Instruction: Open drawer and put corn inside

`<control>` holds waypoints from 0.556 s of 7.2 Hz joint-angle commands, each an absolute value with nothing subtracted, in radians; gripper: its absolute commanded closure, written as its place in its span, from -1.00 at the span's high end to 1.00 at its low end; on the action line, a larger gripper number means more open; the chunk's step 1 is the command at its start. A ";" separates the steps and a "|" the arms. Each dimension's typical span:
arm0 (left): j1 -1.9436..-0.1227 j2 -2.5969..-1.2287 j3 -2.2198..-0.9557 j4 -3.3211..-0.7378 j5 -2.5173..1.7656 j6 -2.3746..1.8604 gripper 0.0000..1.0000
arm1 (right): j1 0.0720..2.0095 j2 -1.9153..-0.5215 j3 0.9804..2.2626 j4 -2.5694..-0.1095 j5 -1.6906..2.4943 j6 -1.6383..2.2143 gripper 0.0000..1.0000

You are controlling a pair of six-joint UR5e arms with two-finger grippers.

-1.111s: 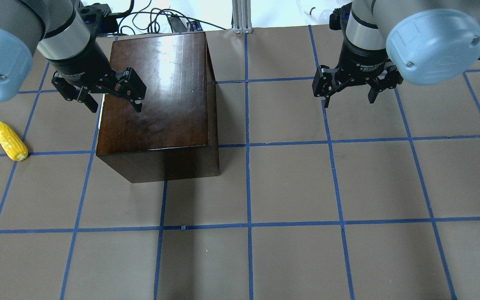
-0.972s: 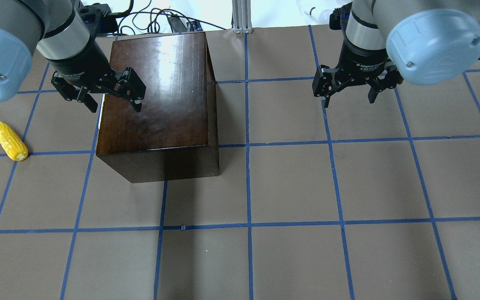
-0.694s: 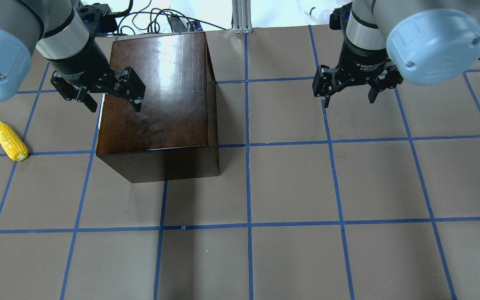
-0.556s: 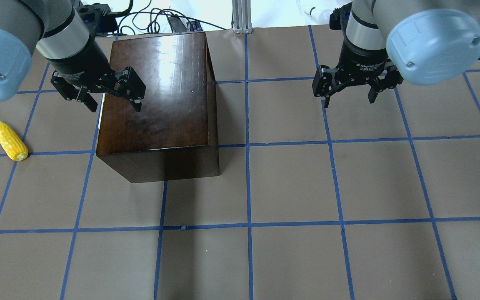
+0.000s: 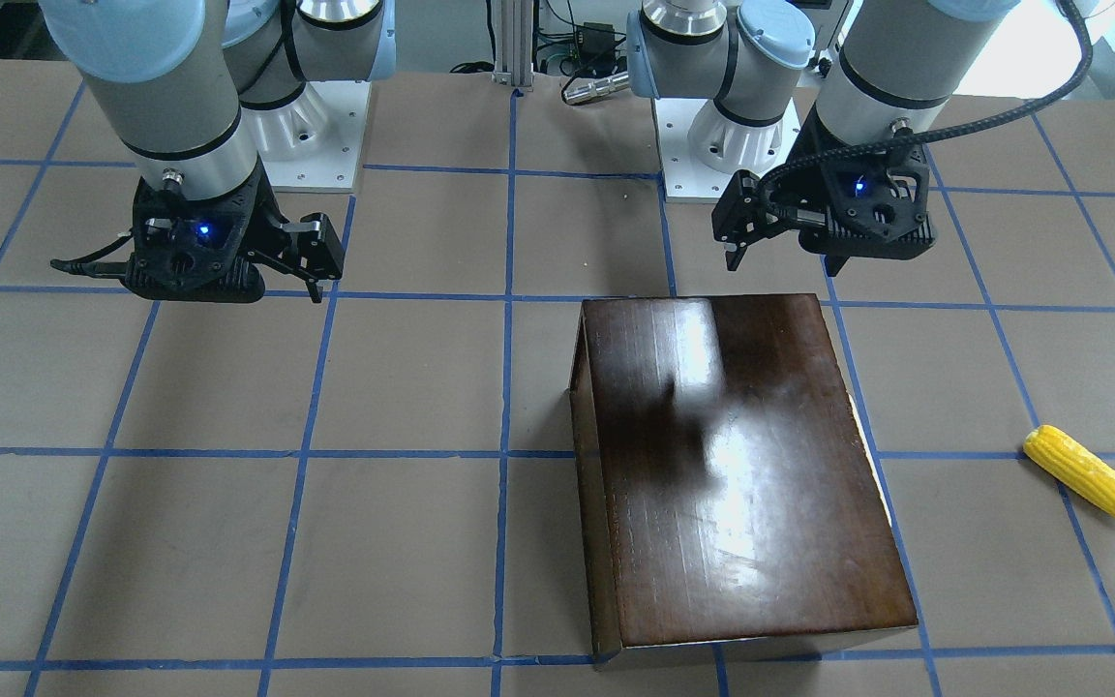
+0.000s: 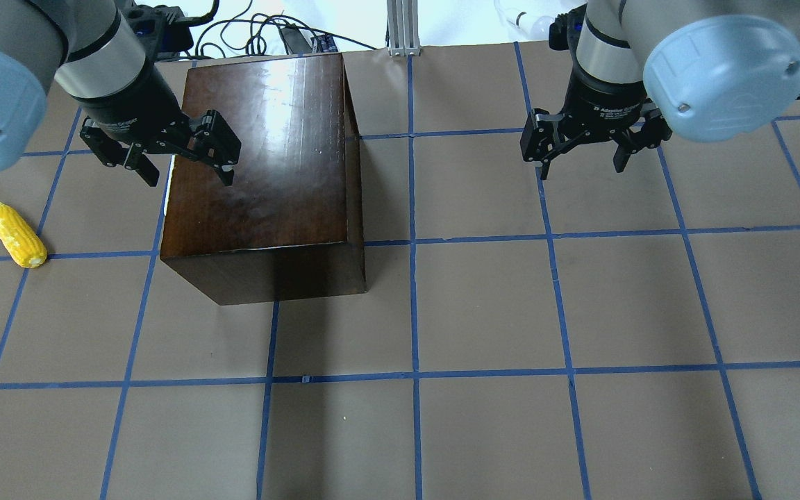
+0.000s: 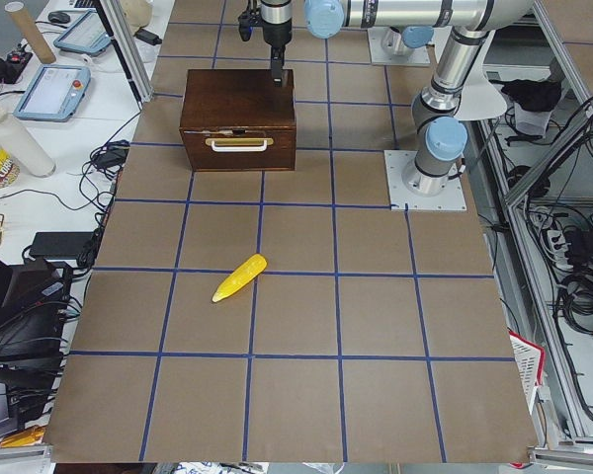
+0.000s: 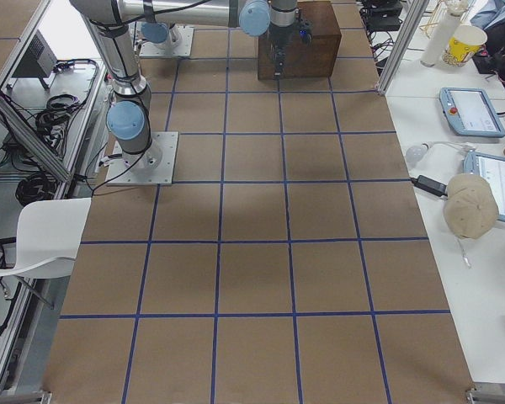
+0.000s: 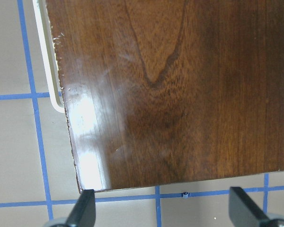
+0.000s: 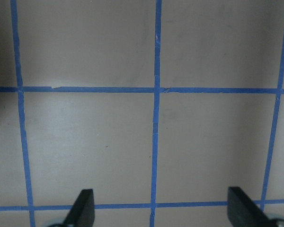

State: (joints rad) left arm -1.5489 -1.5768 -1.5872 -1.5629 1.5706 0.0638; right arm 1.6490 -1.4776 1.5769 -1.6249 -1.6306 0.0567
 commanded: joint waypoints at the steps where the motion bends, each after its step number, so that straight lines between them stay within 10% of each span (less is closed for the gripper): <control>1: -1.545 -1.580 -1.588 -1.562 1.580 0.067 1.00 | 1.649 -1.477 1.577 -1.626 -1.631 0.057 1.00; 4: -1.545 -1.575 -1.586 -1.562 1.574 0.074 1.00 | 1.649 -1.477 1.577 -1.625 -1.631 0.057 1.00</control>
